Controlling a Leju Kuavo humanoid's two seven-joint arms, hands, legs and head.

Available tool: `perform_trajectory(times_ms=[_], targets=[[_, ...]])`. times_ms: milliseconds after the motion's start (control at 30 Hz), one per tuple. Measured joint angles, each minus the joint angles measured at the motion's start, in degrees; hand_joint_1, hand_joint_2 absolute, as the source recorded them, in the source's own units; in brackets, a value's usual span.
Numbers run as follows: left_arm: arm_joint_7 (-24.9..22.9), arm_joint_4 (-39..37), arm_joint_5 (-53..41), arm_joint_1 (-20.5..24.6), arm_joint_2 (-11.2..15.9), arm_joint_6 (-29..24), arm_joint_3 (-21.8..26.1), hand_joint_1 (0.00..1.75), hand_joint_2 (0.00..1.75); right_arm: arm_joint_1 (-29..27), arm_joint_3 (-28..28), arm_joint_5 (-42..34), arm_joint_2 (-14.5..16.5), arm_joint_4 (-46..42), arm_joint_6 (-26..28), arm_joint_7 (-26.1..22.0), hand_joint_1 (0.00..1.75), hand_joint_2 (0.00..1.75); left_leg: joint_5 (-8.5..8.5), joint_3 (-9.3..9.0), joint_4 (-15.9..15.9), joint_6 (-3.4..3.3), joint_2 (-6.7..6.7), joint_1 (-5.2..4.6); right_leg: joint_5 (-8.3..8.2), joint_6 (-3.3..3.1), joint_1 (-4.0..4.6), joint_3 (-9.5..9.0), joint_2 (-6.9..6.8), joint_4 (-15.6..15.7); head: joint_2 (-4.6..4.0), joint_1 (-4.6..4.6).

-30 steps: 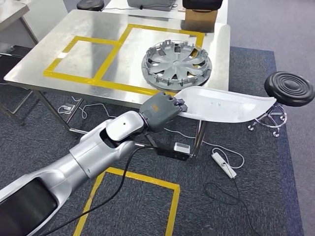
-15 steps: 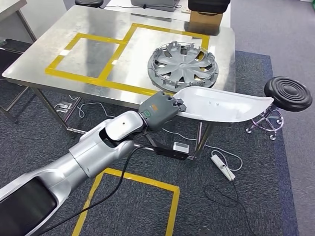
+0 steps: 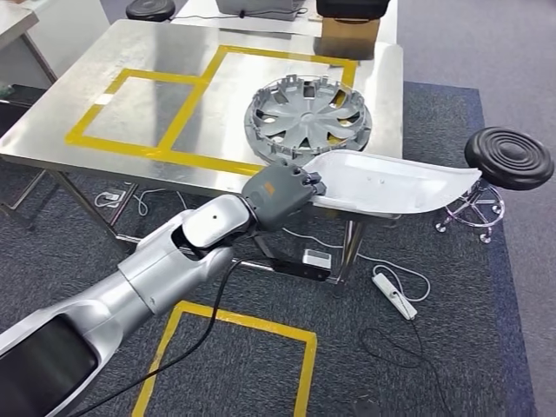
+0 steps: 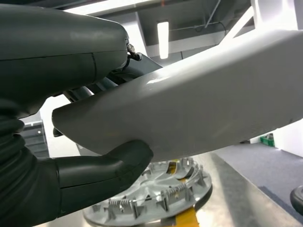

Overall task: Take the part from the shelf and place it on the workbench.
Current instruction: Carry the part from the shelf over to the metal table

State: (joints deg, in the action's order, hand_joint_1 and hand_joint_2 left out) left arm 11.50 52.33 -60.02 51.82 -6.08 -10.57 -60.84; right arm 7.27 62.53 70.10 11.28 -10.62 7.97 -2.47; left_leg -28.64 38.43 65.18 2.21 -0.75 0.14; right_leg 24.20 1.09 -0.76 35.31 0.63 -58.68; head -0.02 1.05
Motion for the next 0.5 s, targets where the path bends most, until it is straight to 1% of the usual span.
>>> perform_trajectory(times_ms=[33,67,100,133,167,200,233,267,300,333,400,433,467,500], targets=[[0.00,-0.01,0.00,-0.06,0.05,0.01,-0.01,1.75,1.75,0.00,0.00,0.00,0.00,0.00,-0.05,0.01,0.00,1.75,-1.38,2.27,3.99,0.10,0.01,0.01,0.13,-0.19,0.02,-0.12,-0.04,0.00,0.01,-0.08],[-0.01,-0.01,0.00,-0.18,0.12,0.02,-0.02,1.75,1.75,-0.02,0.00,0.00,0.00,0.00,-0.08,0.01,0.00,1.75,-2.05,4.16,7.03,0.14,0.01,0.02,0.25,-0.31,0.03,-0.25,-0.06,0.00,0.01,-0.07],[-0.01,-0.02,0.00,-0.29,0.19,0.04,-0.03,1.75,1.75,-0.04,0.00,0.00,0.00,0.00,-0.10,0.02,0.00,1.75,-1.65,5.19,8.23,0.11,0.02,0.02,0.38,-0.35,0.04,-0.39,-0.04,-0.01,0.01,-0.09],[-0.01,-0.02,0.00,-0.34,0.24,0.05,-0.03,1.75,1.75,-0.06,0.00,0.00,0.00,0.00,-0.13,0.03,0.00,1.75,-0.16,5.07,7.21,0.02,0.02,0.02,0.51,-0.32,0.05,-0.58,0.01,-0.01,0.01,-0.10],[-0.01,-0.02,0.00,-0.33,0.25,0.06,-0.03,1.75,1.75,-0.06,0.00,0.00,0.00,0.00,-0.16,0.04,0.00,1.75,2.09,3.86,4.20,-0.12,0.03,0.02,0.68,-0.23,0.04,-0.83,0.07,-0.02,0.01,-0.09],[-0.01,-0.02,0.00,-0.26,0.23,0.10,-0.03,1.75,1.75,-0.05,0.00,0.01,0.00,0.00,-0.21,0.04,0.00,1.75,4.37,2.11,0.29,-0.28,0.07,0.02,0.88,-0.07,0.05,-1.06,0.14,-0.02,0.01,-0.11],[-0.01,-0.01,0.00,-0.15,0.20,0.15,-0.03,1.75,1.75,-0.02,0.00,0.02,0.00,0.00,-0.23,0.04,0.00,1.75,5.76,0.34,-3.50,-0.48,0.09,0.01,1.12,0.18,0.17,-1.17,0.23,-0.14,0.01,-0.14],[-0.01,-0.01,0.00,-0.06,0.15,0.21,-0.03,1.75,1.75,0.02,0.00,0.04,0.00,0.00,-0.25,0.05,0.00,1.75,6.47,-0.94,-6.15,-0.69,0.10,0.00,1.30,0.45,0.29,-1.23,0.29,-0.15,0.01,-0.12],[-0.01,-0.01,0.00,0.01,0.11,0.29,-0.03,1.75,1.75,0.05,0.00,0.06,0.00,0.00,-0.26,0.05,0.00,1.75,6.43,-1.57,-7.50,-0.94,0.08,-0.06,1.45,0.71,0.40,-1.23,0.32,-0.13,0.01,-0.15],[-0.01,-0.02,0.00,0.05,0.08,0.34,-0.03,1.75,1.75,0.06,0.00,0.08,0.00,0.00,-0.26,0.07,0.00,1.75,6.07,-1.77,-7.91,-1.24,0.02,-0.12,1.55,0.99,0.47,-1.25,0.31,-0.06,0.01,-0.12],[-0.01,-0.02,0.00,0.07,-0.01,0.42,-0.02,1.75,1.75,0.07,0.00,0.11,0.00,0.00,-0.26,0.08,0.00,1.75,5.94,-1.95,-7.99,-1.92,-0.03,-0.02,1.96,1.55,0.38,-1.28,0.17,-0.19,0.01,-0.07],[-0.01,-0.01,0.00,0.12,-0.08,0.43,-0.02,1.75,1.75,0.11,0.00,0.11,0.00,0.00,-0.26,0.09,0.00,1.75,5.86,-2.15,-8.08,-2.25,-0.04,0.07,2.70,1.83,0.35,-0.79,0.09,-1.37,0.01,0.10],[-0.01,-0.01,0.00,0.17,-0.15,0.43,-0.02,1.75,1.75,0.16,0.00,0.11,0.00,0.00,-0.26,0.10,0.00,1.75,5.75,-2.35,-8.17,-2.54,-0.04,0.17,3.97,2.04,0.33,0.39,0.01,-3.85,0.01,0.21],[-0.01,-0.02,0.00,0.20,-0.20,0.44,-0.02,1.75,1.75,0.20,0.00,0.11,0.00,0.00,-0.25,0.10,0.00,1.75,5.58,-2.50,-8.17,-2.75,-0.03,0.16,5.59,2.17,0.32,2.22,-0.05,-7.48,0.02,0.37]])
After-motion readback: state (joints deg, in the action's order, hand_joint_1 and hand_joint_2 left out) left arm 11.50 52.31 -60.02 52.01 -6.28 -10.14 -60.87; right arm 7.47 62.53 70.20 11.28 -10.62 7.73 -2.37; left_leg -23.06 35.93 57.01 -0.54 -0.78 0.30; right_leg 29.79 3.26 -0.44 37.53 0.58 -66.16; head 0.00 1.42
